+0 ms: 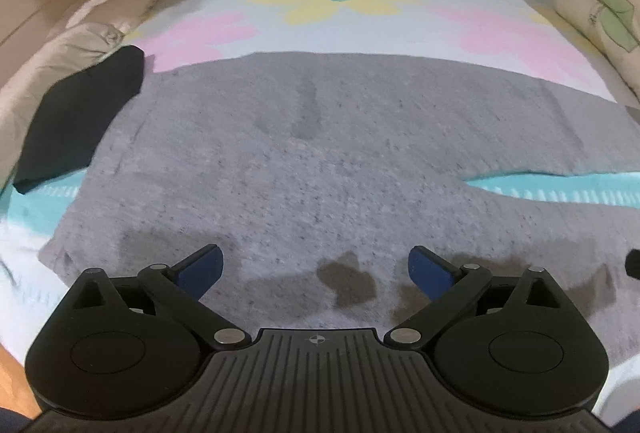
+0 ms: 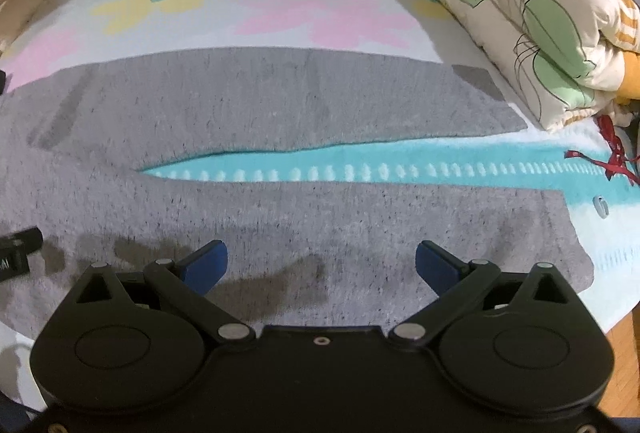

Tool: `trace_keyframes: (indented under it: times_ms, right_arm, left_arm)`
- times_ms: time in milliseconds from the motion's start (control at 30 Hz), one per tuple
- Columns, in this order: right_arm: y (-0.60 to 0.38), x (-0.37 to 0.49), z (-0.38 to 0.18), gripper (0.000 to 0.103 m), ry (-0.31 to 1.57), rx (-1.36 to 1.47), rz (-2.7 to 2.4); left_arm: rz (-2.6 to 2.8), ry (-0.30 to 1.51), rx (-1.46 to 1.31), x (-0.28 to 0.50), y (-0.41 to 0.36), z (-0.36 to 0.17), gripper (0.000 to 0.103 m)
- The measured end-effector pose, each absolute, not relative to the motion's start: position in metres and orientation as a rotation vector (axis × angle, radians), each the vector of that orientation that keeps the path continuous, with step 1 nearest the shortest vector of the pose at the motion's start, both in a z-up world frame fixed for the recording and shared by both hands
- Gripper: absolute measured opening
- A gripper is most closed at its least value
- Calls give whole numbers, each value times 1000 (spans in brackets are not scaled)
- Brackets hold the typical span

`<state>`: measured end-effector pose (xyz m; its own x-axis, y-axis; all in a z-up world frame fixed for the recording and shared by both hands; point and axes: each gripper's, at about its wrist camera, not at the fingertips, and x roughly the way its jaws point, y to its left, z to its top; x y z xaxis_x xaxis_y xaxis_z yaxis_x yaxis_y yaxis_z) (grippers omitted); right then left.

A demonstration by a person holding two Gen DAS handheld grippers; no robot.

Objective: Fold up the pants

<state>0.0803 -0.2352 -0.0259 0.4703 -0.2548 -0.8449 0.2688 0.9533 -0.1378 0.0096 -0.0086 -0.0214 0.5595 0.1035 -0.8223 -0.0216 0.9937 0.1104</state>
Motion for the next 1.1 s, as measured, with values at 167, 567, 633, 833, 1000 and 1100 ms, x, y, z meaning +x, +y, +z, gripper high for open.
trace_keyframes:
  times_ms: [167, 567, 633, 833, 1000, 1100]
  right_arm:
    - [-237, 80, -32, 100, 1045, 18, -331]
    - [-248, 92, -33, 91, 1122, 40, -297]
    - [-257, 104, -28, 89, 1137, 89, -286]
    - [-289, 165, -17, 88, 1157, 211, -334]
    - [-320, 232, -25, 88, 1137, 338, -414]
    - [-339, 267, -36, 88, 1116, 443, -460]
  left_arm:
    - [79, 942, 138, 7, -12, -14, 100]
    - [-7, 923, 221, 59, -21, 15, 96]
    - [-20, 908, 233, 77, -23, 22, 94]
    - [-35, 906, 343, 122, -33, 9, 94]
    - [-84, 1068, 291, 148, -27, -42, 85]
    - [-100, 1156, 289, 152, -23, -72, 79]
